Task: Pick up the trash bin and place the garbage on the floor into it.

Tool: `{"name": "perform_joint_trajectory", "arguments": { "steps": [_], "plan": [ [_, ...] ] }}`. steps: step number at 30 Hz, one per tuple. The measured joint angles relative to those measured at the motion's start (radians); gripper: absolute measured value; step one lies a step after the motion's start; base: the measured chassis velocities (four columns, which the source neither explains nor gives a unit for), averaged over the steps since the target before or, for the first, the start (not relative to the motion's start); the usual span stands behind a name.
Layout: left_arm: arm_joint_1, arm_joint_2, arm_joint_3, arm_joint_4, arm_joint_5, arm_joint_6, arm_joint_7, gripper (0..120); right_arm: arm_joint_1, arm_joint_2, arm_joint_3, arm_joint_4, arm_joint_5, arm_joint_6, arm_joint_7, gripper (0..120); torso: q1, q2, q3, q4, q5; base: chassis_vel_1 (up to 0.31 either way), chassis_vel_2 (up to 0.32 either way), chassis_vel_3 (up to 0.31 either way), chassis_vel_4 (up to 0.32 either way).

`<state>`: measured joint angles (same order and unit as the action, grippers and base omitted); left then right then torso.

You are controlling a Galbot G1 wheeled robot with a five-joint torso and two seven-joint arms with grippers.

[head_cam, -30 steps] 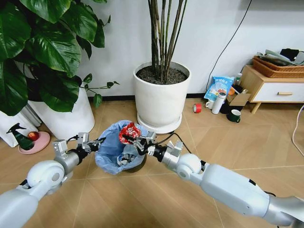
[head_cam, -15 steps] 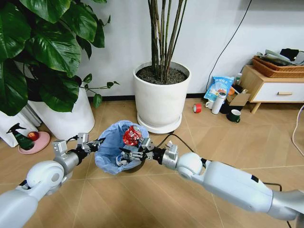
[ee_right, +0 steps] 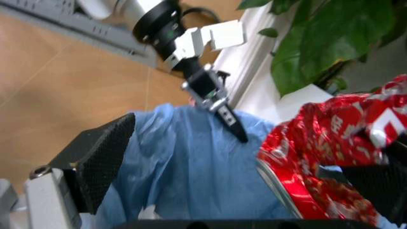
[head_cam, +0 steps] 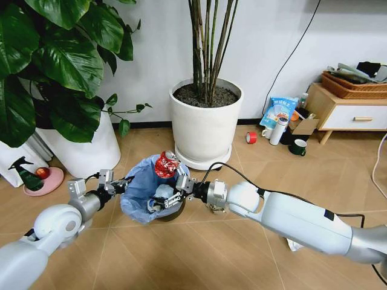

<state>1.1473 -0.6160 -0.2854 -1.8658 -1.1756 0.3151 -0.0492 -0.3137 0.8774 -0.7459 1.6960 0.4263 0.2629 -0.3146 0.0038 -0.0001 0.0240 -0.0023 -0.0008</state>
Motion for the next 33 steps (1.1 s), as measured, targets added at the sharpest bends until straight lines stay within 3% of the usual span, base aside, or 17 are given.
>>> {"name": "perform_joint_trajectory", "arguments": {
  "steps": [4,8,16,20,24,25,28,33],
  "plan": [
    [0.001,0.0,0.0,-0.001,0.0,0.001,-0.001,0,0.002,0.002,0.006,-0.029,-0.053,0.02,-0.035,100,0.0,0.0,0.0,0.0,0.0001,0.0,0.0,0.0,0.0],
    [0.001,-0.001,-0.002,-0.005,-0.002,0.001,-0.002,0,-0.01,0.003,0.015,-0.036,0.033,0.018,-0.026,100,0.0,0.0,0.0,0.0,0.0,0.0,0.0,0.0,0.0],
    [0.008,0.005,-0.015,-0.006,-0.005,0.001,-0.004,0,-0.026,-0.006,0.023,-0.016,0.062,0.012,-0.017,100,0.0,0.0,0.0,0.0001,0.0001,0.0,0.0,0.0,0.0],
    [0.026,0.01,-0.041,-0.005,-0.011,0.002,-0.008,0,-0.074,-0.016,0.084,0.017,0.123,-0.011,0.022,100,0.0,0.0,0.0,-0.0001,0.0001,0.0,0.0,0.0,0.0],
    [0.073,0.022,-0.087,-0.017,-0.012,0.003,-0.009,0,-0.175,-0.01,0.253,0.027,0.297,-0.115,0.262,100,0.0,0.0,0.0,0.0001,0.0,0.0,0.0,0.0,0.0],
    [0.073,0.022,-0.087,-0.017,-0.012,0.003,-0.009,0,-0.175,-0.01,0.253,0.027,0.297,-0.115,0.262,100,0.0,0.0,0.0,0.0001,0.0,0.0,0.0,0.0,0.0],
    [0.105,0.025,-0.117,-0.034,-0.012,0.003,-0.008,0,-0.268,0.014,0.403,-0.028,0.404,-0.194,0.419,100,0.0,0.0,0.0,0.0,0.0001,0.0,0.0,0.0,0.0],
    [0.124,0.029,-0.14,-0.04,-0.013,0.003,-0.007,0,-0.386,0.032,0.482,-0.121,0.441,-0.244,0.497,100,0.0,0.0,0.0,-0.0002,0.0002,0.0,0.0,0.0,0.0]
  ]
}}
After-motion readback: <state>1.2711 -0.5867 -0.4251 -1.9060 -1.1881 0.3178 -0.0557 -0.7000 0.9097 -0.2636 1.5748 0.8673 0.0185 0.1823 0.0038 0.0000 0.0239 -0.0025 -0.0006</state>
